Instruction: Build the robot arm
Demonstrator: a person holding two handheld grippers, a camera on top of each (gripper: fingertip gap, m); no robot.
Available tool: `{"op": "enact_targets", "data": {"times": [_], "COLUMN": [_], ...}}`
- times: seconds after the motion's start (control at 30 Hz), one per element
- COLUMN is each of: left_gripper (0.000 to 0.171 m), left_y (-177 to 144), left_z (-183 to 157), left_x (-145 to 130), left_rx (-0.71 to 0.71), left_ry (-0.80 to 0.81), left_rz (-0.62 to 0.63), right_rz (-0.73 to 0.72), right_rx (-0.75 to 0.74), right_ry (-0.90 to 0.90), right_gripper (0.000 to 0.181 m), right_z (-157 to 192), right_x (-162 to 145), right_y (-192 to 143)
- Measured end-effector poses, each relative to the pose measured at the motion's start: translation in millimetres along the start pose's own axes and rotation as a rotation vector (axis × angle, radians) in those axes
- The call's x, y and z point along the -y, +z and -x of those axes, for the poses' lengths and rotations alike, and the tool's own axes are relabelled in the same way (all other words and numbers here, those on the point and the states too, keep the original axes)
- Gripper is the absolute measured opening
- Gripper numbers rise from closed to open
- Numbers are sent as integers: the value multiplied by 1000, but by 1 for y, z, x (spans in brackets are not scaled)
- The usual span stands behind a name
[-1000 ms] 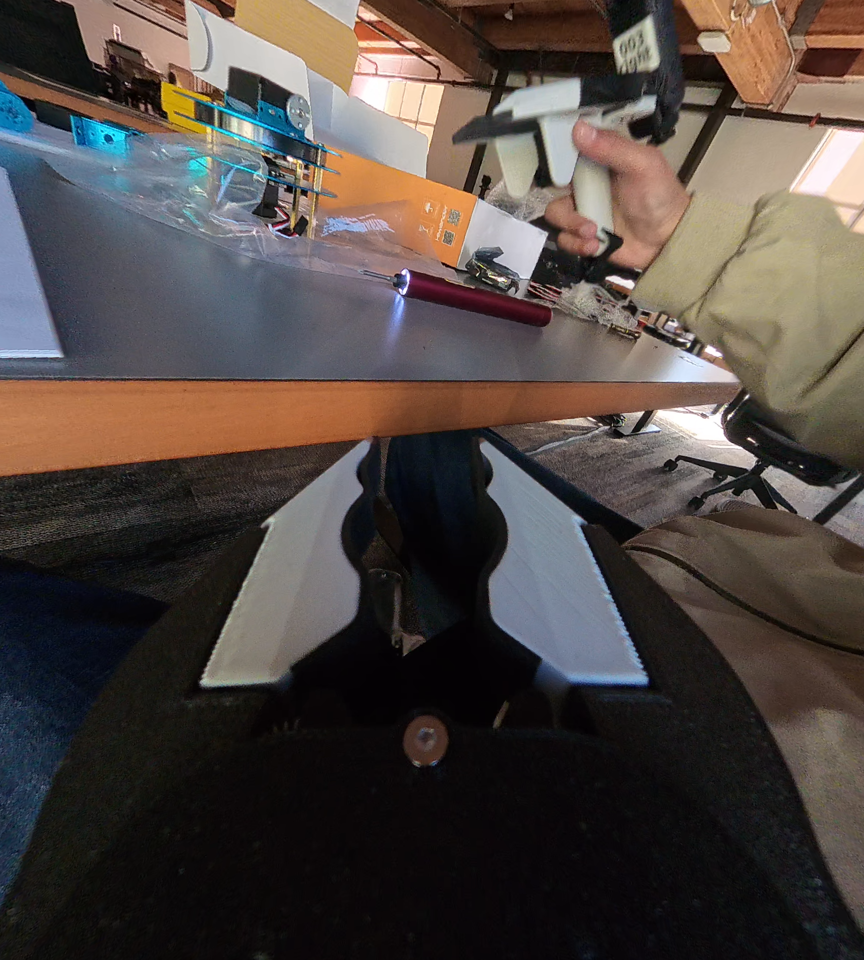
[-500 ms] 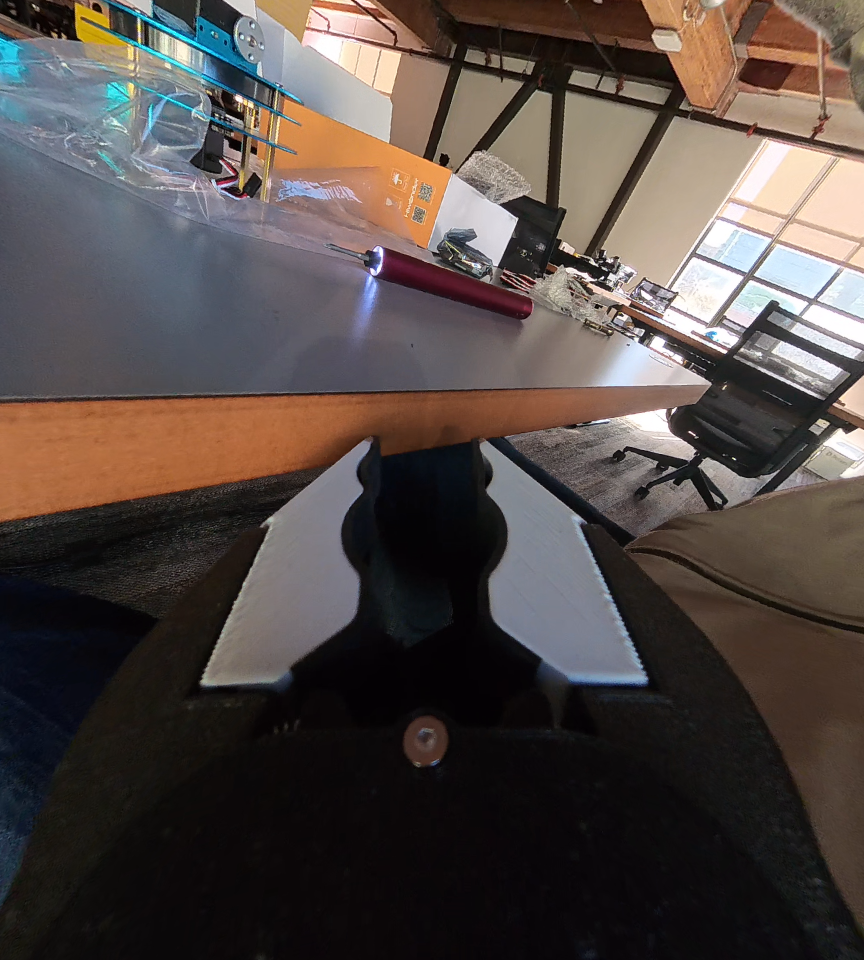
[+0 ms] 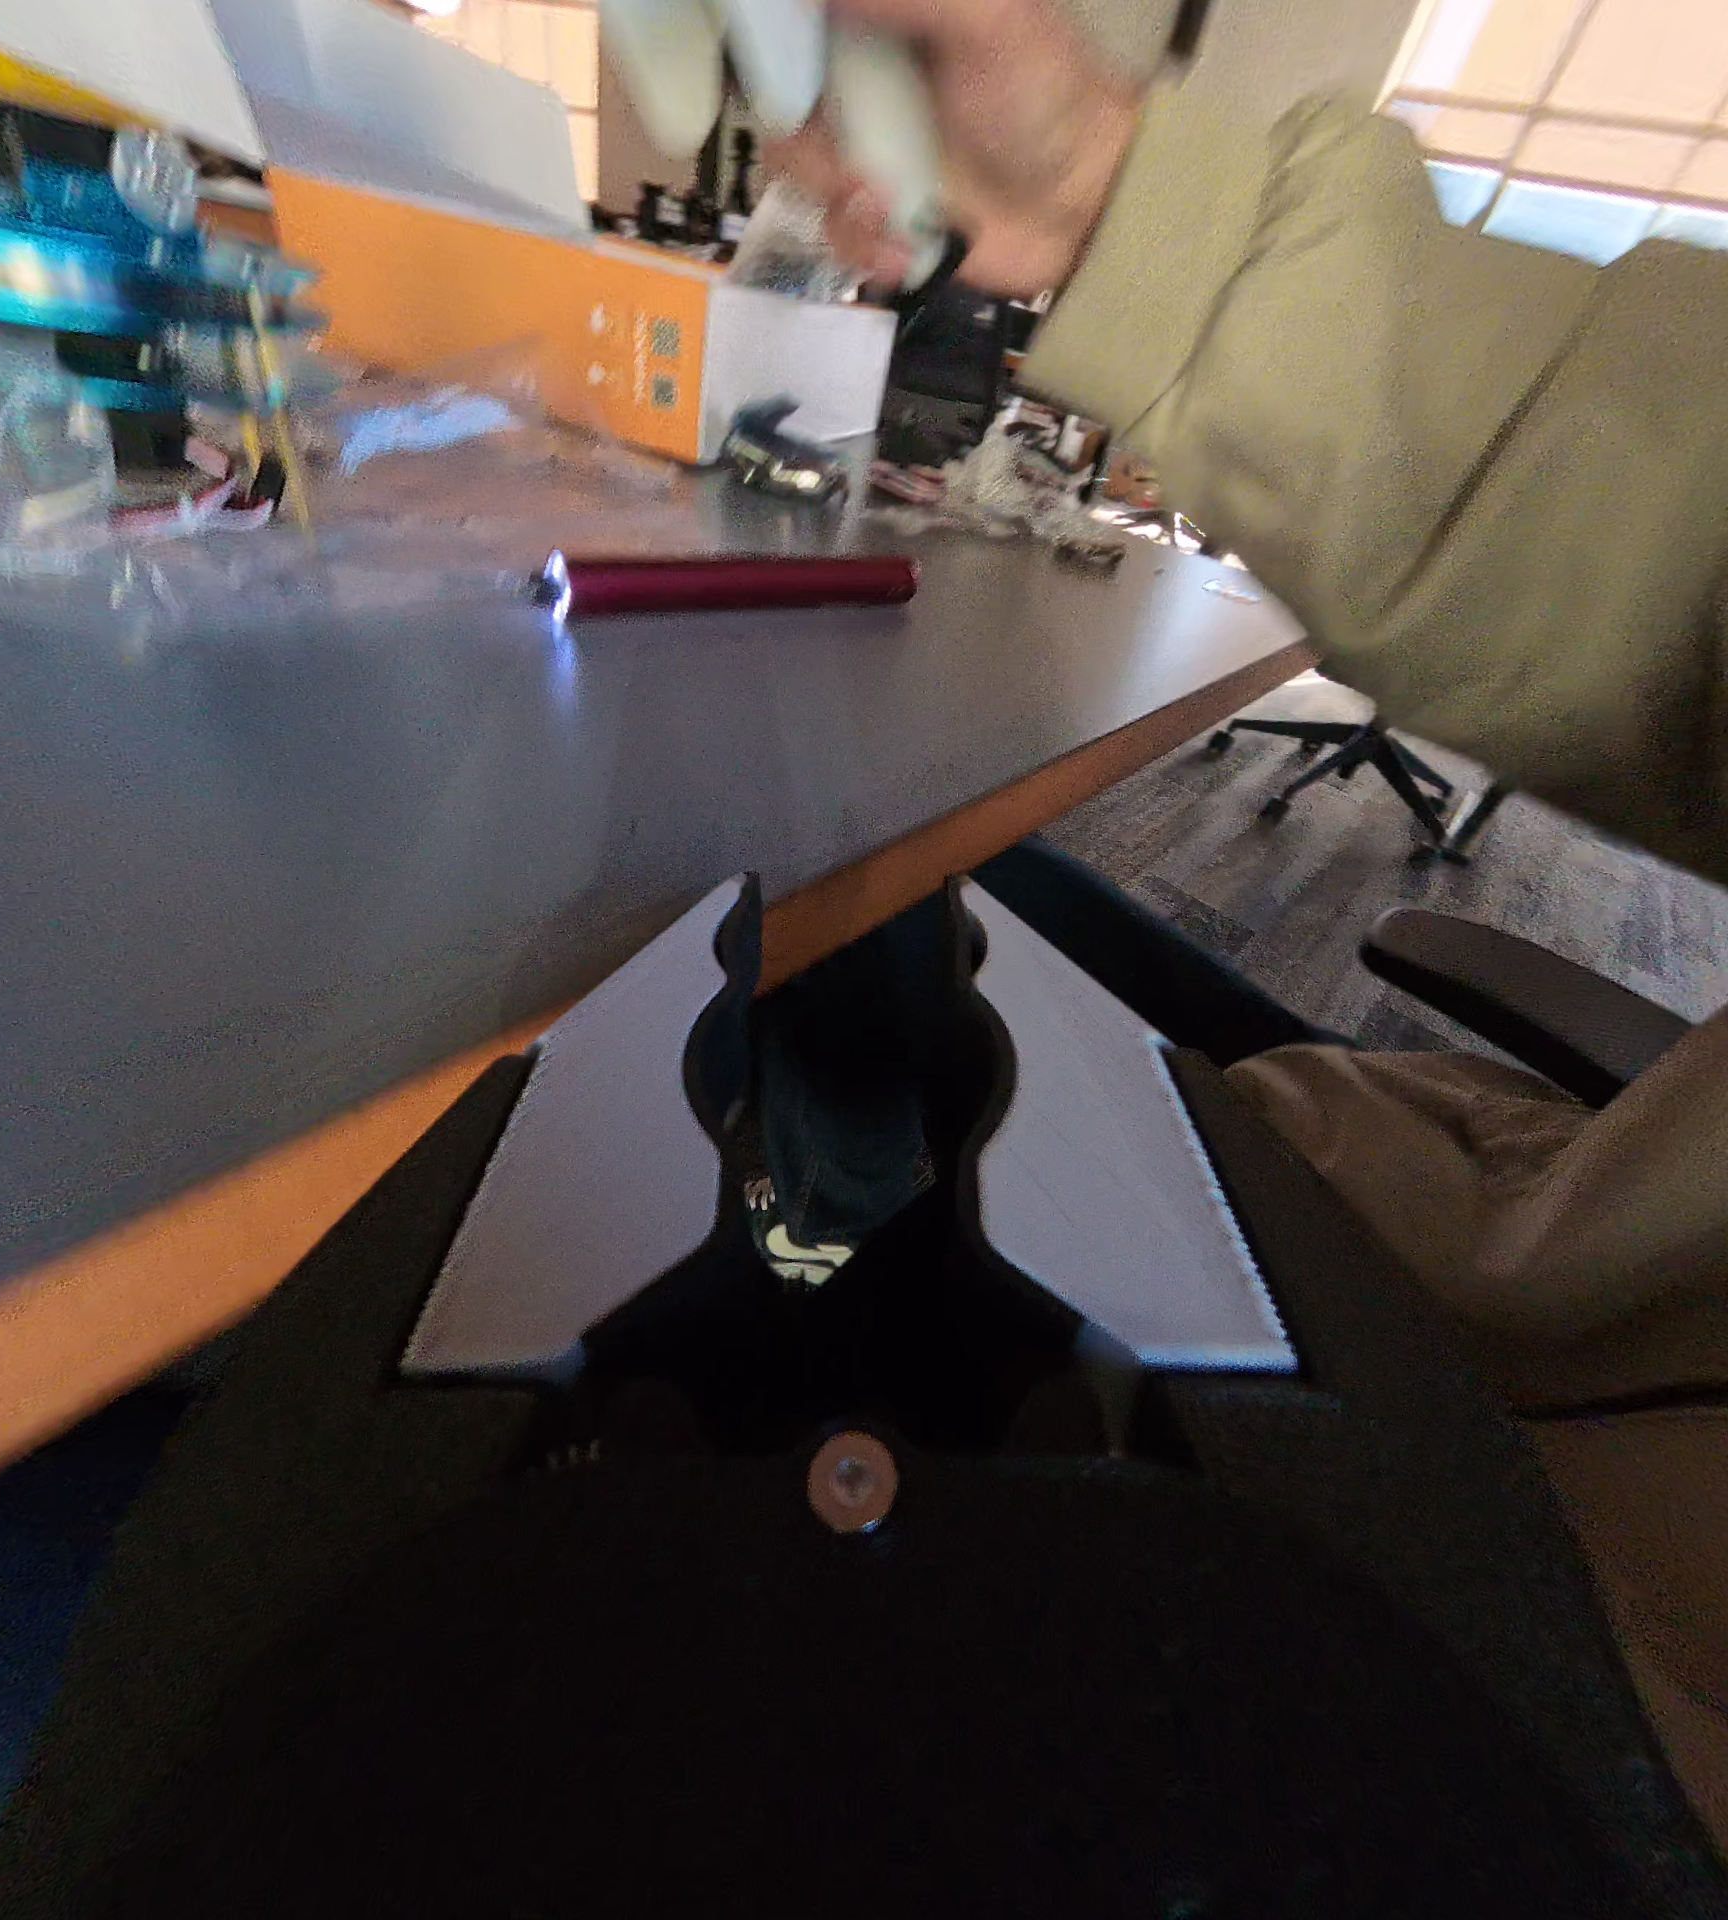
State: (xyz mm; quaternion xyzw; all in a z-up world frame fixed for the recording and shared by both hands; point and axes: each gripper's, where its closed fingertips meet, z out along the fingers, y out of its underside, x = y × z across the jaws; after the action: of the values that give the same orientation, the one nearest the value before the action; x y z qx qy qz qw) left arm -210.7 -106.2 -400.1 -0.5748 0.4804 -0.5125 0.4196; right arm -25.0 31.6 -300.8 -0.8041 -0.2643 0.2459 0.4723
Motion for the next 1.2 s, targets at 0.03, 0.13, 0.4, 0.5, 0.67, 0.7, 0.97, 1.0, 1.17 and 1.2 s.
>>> {"op": "enact_targets", "data": {"times": [0.03,0.13,0.4,0.5,0.67,0.7,0.97,1.0,1.17,1.2], "left_gripper": [33,34,42,63,67,66,57,57,57,56], "left_y": [1,12,133,157,163,161,154,154,155,155], "left_z": [-1,29,199,216,231,231,230,231,238,238], "left_x": [22,85,150,149,139,141,143,140,122,121], "left_rx": [-30,-29,1,-153,-233,-244,-242,-239,-241,-242], "left_ry": [34,132,325,283,286,279,302,304,303,303], "left_rz": [9,100,352,286,255,235,176,186,236,236], "right_rz": [-19,-72,-7,-12,-149,-157,-251,-263,-284,-285], "right_rx": [10,53,-89,-52,15,4,6,17,144,197], "right_ry": [-16,16,-37,19,71,54,224,255,364,392], "right_gripper": [51,47,42,45,38,38,54,57,64,64], "right_z": [-11,-32,-57,-61,-49,-47,-63,-66,-53,-46], "right_x": [-9,-21,-56,-58,-36,-33,-21,-22,-9,-1], "right_y": [9,27,26,29,27,26,12,11,18,26]}}
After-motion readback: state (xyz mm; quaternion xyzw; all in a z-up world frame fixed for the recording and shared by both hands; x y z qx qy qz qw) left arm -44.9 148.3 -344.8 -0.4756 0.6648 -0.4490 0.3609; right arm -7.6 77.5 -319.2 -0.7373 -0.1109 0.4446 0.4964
